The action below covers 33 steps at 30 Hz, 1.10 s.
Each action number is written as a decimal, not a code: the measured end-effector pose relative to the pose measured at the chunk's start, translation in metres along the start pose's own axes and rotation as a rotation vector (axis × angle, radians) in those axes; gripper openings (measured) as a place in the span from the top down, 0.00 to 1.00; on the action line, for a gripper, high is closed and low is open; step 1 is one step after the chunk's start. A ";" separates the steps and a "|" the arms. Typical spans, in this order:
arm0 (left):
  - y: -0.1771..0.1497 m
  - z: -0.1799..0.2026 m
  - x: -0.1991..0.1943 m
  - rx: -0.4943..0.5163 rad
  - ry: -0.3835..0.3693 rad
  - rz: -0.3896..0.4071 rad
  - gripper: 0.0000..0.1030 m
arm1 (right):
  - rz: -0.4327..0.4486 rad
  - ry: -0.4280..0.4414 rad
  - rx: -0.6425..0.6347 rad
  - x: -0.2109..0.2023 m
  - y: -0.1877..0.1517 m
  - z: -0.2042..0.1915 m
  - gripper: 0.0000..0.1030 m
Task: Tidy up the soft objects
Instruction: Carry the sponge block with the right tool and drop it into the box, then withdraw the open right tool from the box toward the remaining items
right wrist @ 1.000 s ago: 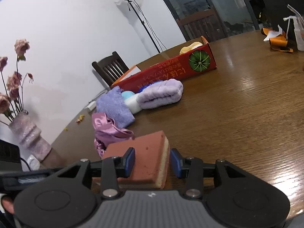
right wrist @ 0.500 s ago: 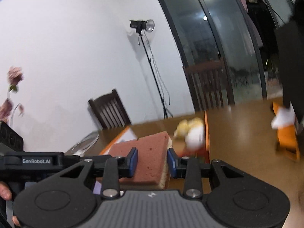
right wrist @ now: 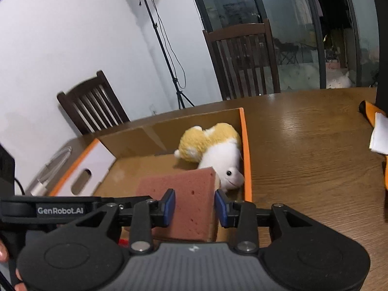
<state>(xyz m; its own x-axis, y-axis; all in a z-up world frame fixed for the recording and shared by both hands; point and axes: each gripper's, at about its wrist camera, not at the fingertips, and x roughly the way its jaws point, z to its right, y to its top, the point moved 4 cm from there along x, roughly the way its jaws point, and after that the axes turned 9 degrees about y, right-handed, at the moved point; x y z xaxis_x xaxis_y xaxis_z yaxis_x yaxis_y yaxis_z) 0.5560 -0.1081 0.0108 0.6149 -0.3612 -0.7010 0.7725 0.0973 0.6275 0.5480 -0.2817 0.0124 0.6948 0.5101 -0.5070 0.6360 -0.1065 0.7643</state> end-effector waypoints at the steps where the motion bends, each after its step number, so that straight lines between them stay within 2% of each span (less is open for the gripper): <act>1: -0.001 0.003 0.001 0.011 0.001 -0.004 0.64 | 0.005 -0.009 -0.007 -0.002 0.000 0.000 0.56; 4: -0.002 0.006 -0.002 0.040 0.023 0.004 0.59 | 0.022 -0.036 -0.015 -0.008 0.004 0.001 0.50; 7: 0.000 0.009 -0.020 0.048 0.035 0.035 0.59 | 0.046 -0.051 -0.020 -0.024 0.010 -0.004 0.49; 12: 0.007 0.008 -0.086 0.075 0.069 0.139 0.53 | 0.103 -0.048 -0.065 -0.069 0.023 -0.026 0.46; 14: 0.006 0.006 -0.117 0.093 0.103 0.185 0.49 | 0.129 -0.044 -0.094 -0.090 0.026 -0.039 0.37; 16: 0.002 0.004 -0.147 0.120 0.140 0.228 0.45 | 0.140 -0.038 -0.125 -0.107 0.025 -0.052 0.35; 18: -0.008 0.001 -0.175 0.152 0.192 0.283 0.32 | 0.152 -0.036 -0.158 -0.122 0.022 -0.065 0.34; 19: -0.014 0.000 -0.189 0.168 0.223 0.314 0.23 | 0.158 -0.036 -0.166 -0.128 0.020 -0.071 0.33; 22: -0.040 -0.003 -0.226 0.219 0.323 0.414 0.14 | 0.203 -0.025 -0.202 -0.146 0.009 -0.089 0.24; 23: -0.052 -0.003 -0.238 0.233 0.352 0.461 0.07 | 0.228 -0.027 -0.223 -0.154 0.001 -0.095 0.19; 25: -0.075 -0.008 -0.261 0.238 0.391 0.570 0.00 | 0.277 -0.030 -0.261 -0.164 -0.014 -0.105 0.11; 27: -0.098 -0.011 -0.277 0.237 0.419 0.645 0.00 | 0.302 -0.039 -0.283 -0.172 -0.032 -0.113 0.08; 33: -0.136 -0.018 -0.296 0.217 0.420 0.666 0.00 | 0.378 -0.024 -0.339 -0.197 -0.072 -0.139 0.07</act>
<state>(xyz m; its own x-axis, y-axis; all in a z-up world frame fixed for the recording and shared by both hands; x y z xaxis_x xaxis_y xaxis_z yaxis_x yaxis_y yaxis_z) 0.2711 0.0022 0.1269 0.9757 0.0905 -0.1995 0.2028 -0.0285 0.9788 0.3190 -0.2561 0.1124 0.8655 0.4689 -0.1763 0.1966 0.0057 0.9805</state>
